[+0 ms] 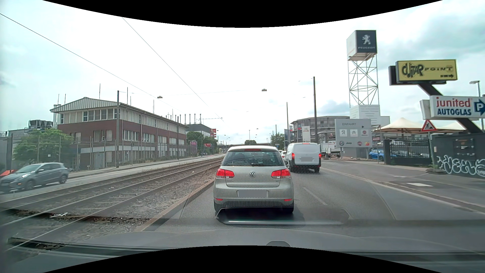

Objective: Follow the waypoints while adhering to traffic rules and regulations

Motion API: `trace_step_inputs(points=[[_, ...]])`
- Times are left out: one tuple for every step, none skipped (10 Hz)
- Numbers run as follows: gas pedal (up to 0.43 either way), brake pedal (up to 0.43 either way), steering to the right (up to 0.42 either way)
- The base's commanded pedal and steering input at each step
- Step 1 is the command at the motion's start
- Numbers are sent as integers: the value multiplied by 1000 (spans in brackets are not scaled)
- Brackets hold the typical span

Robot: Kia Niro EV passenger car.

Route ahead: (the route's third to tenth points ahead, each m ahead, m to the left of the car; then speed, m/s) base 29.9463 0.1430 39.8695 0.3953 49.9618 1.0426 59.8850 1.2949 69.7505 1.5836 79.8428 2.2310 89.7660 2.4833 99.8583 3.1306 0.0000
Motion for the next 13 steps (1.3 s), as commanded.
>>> trace_step_inputs(points=[[0,244,-8],[0,244,-8],[0,250,-8],[0,244,-8],[0,238,-8],[0,207,-8],[0,140,-8],[0,73,-8],[0,12,-8],[0,0,-8],[0,0,-8],[0,0,-8],[0,0,-8]])
